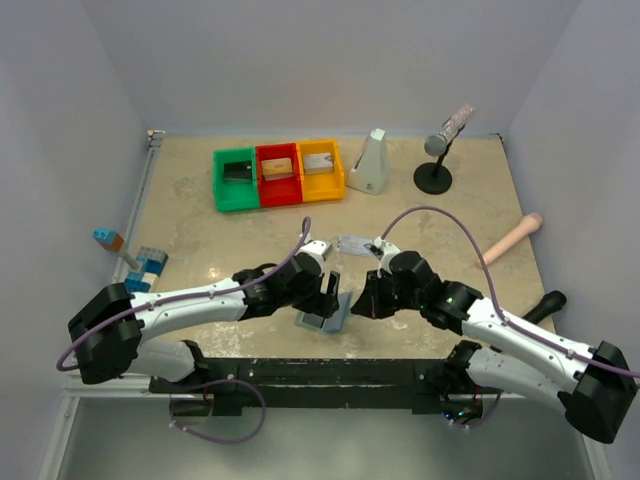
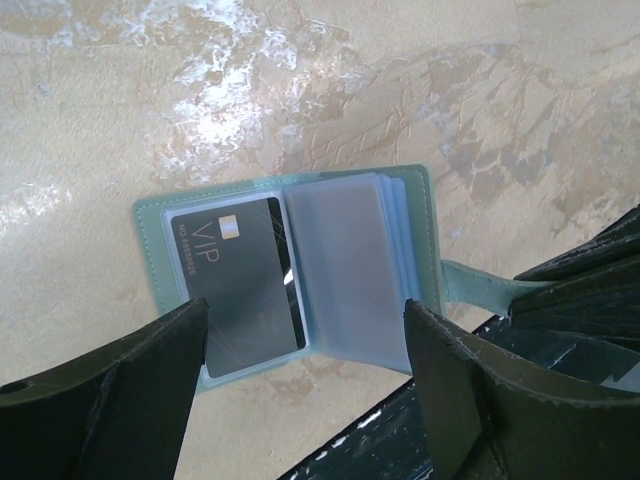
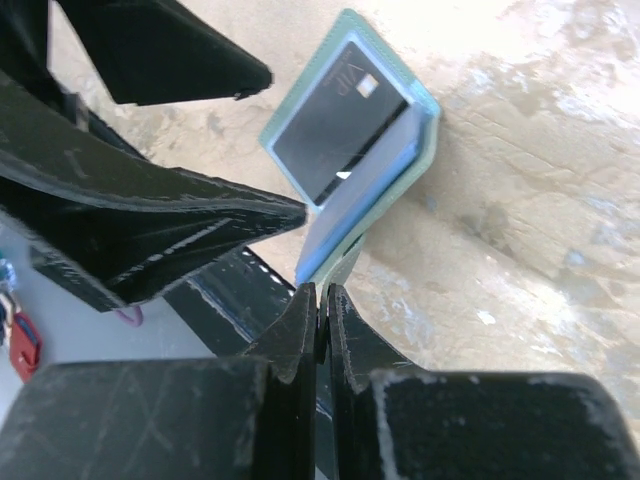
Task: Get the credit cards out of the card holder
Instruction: Remove the credit card from the card holder.
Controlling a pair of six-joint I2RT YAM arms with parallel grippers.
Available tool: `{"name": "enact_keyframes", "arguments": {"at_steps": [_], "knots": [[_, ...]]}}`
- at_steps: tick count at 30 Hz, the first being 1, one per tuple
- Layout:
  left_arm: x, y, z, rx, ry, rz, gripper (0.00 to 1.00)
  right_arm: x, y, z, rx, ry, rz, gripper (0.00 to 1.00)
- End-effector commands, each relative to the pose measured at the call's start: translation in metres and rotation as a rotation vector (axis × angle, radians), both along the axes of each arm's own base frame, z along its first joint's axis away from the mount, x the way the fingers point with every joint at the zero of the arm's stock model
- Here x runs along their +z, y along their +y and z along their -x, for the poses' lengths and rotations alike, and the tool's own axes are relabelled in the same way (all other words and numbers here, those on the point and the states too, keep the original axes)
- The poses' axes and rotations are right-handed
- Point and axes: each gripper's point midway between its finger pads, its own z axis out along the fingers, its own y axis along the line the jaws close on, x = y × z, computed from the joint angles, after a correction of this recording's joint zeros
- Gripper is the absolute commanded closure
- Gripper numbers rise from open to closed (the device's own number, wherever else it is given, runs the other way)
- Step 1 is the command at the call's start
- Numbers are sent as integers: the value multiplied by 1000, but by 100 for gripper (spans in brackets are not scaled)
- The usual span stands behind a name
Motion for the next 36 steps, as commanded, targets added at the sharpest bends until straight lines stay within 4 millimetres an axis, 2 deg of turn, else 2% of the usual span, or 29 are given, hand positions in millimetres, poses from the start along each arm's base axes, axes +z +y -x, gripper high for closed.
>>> {"name": "enact_keyframes", "arguments": {"at_steps": [1,3,5,8,12,15,19,22,28,33,36], "knots": [[11,-9,0,-26,-19,63,16,-12,-19,3,-57,-1,67,96],[12,-5,-1,-12,-19,73,16,-19,-30,3,-105,11,96,88],[14,-2,-2,1,-19,86,16,-27,-41,4,-143,22,138,84],[14,4,-2,20,-15,104,16,-33,-48,6,-170,38,166,73],[14,10,-1,41,-9,114,16,-31,-53,4,-199,52,202,52],[17,16,-1,56,-13,134,17,-20,-66,-4,-225,-8,259,46],[24,19,-3,63,-31,170,18,8,-51,-7,-165,-73,164,47],[29,17,-5,60,-36,181,19,13,-30,-7,-108,-59,91,54],[51,6,0,15,-49,272,21,1,12,-7,-24,30,7,67],[80,-15,10,-85,-47,401,25,-19,28,-10,-13,91,-2,75],[76,-25,11,-120,-18,384,28,-32,30,-10,-23,122,3,76]]}}
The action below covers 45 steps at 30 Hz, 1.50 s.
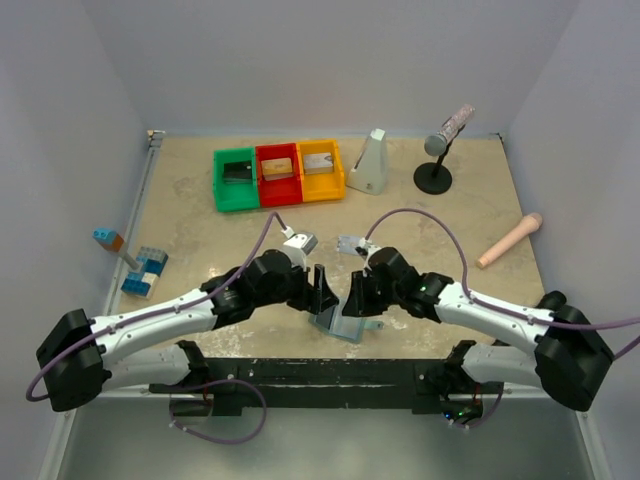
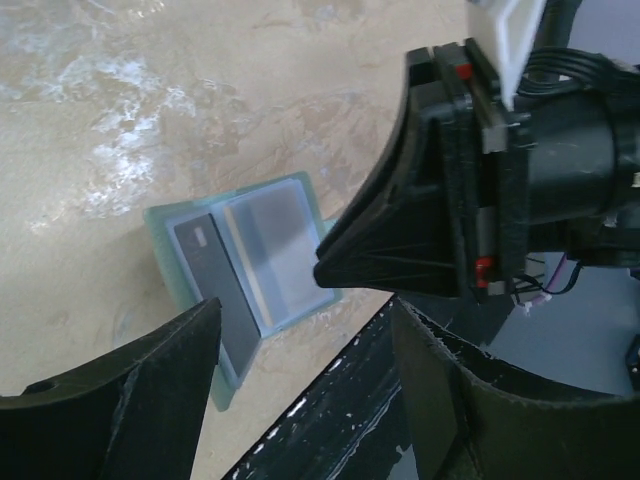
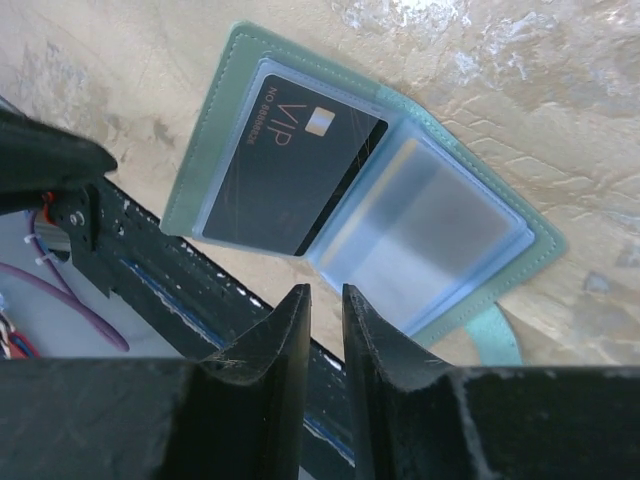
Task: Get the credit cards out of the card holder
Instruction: Remove the credit card from the card holder.
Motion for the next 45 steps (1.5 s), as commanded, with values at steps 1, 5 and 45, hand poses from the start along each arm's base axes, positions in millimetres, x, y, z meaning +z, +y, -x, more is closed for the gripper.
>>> {"name": "enact_keyframes", "arguments": {"at_steps": [1,5,45], "knots": [[18,-26,2,-81,13,70,28,0,20,-3,5,11,-89,77],[-12,-25,1,-62,69,12,33,-6,23,-3,-5,31,-103,76],[-127,40,-3,175,198,-219,67,-30,50,-11,-61,133,-175,65]]}}
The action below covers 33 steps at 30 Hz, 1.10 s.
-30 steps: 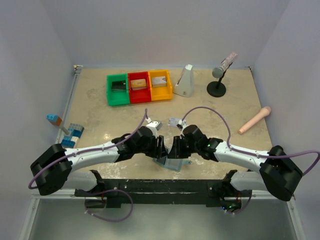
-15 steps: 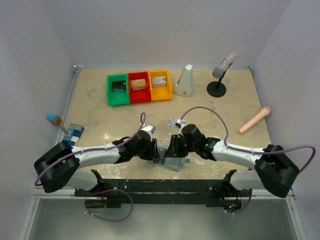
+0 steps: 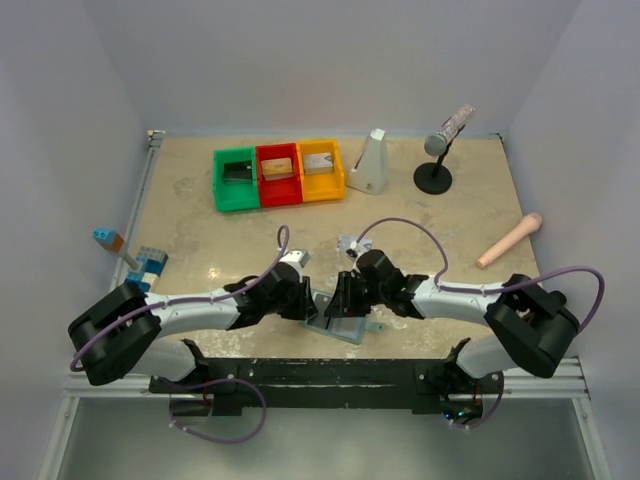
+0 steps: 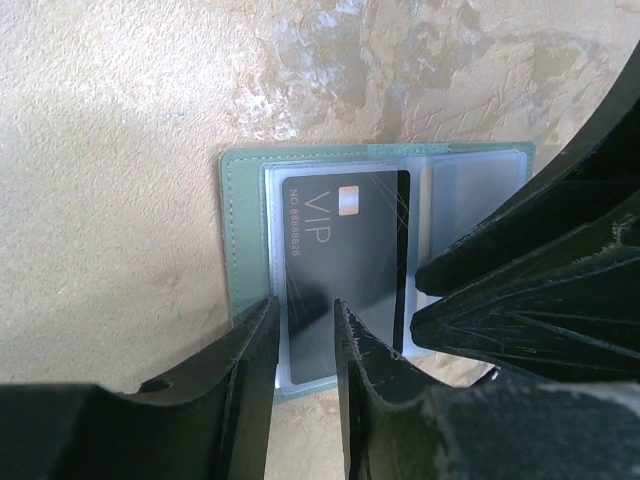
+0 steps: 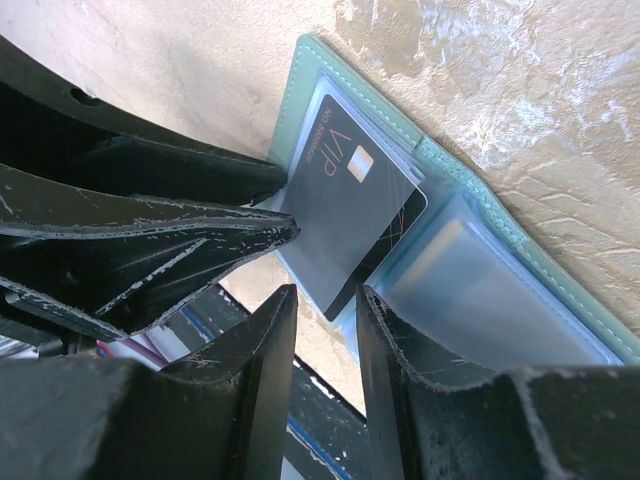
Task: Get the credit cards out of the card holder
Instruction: Remove the credit card from the card holder.
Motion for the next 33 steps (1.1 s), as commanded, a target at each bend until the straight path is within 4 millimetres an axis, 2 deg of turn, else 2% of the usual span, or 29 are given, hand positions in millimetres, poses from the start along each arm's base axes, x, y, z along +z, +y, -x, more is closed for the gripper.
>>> {"name": "enact_keyframes", "arguments": {"at_steps": [1,17,33], "knots": [[-17,13,4,34,24,-36,67,5,8,-2,-10,-6,-44,65],[-25,17,10,35,44,-33,80,-11,-1,1,-43,30,-11,65],[-28,20,12,40,48,-37,89,-18,-9,4,-63,44,23,64]]}}
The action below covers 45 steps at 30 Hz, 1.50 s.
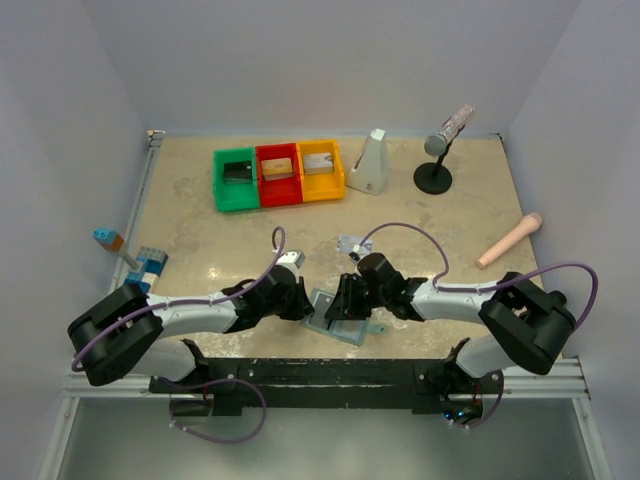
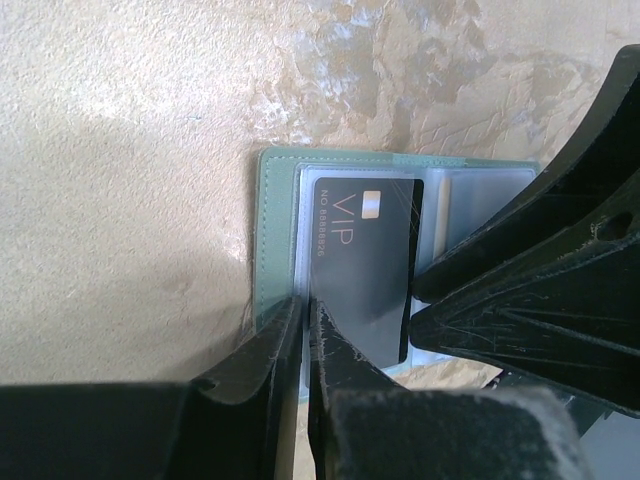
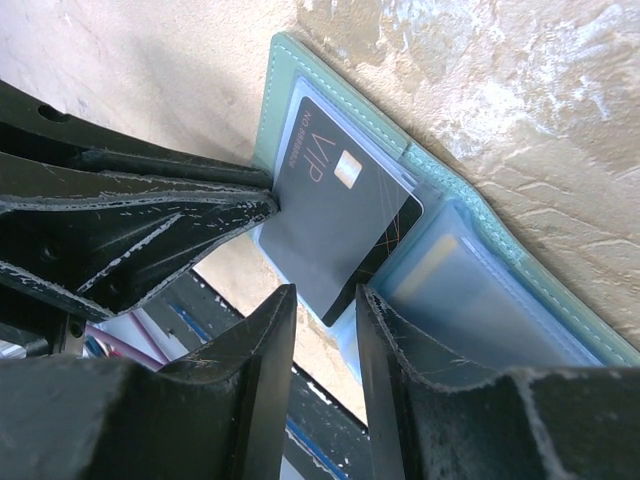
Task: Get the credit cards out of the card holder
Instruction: Remove the credit card from the card holder.
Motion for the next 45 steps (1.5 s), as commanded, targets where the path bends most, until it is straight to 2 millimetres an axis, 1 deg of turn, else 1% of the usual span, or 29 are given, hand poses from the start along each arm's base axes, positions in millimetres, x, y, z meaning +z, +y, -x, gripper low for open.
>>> {"name": "enact_keyframes", "arguments": {"at_steps": [1,5,8,14,17,23,30,34,40,45], "knots": [[-23,18,14,2,59,-77,89,-7,-9,2,-23,1,37,63],[-25,19,15,2,63,-82,91,-7,-12,2,-30,-2,49,55],[-24,18,14,3,63,-80,93,-7,-13,2,-33,-2,54,53],[-25,19,15,3,65,-80,98,-7,-13,1,-36,-8,49,53],[-26,19,15,2,67,-81,100,-5,-10,0,-35,-19,24,53],[-28,20,17,0,74,-83,100,2,-3,-3,-30,-48,-25,56],[-32,21,20,0,85,-83,100,9,-2,-6,-35,-88,-65,59],[-33,22,20,0,87,-85,100,14,-1,-8,-38,-113,-85,59],[-33,21,20,1,87,-83,100,21,-1,-11,-41,-143,-99,55],[-32,20,19,0,84,-81,100,21,2,-10,-24,-138,-102,54]]}}
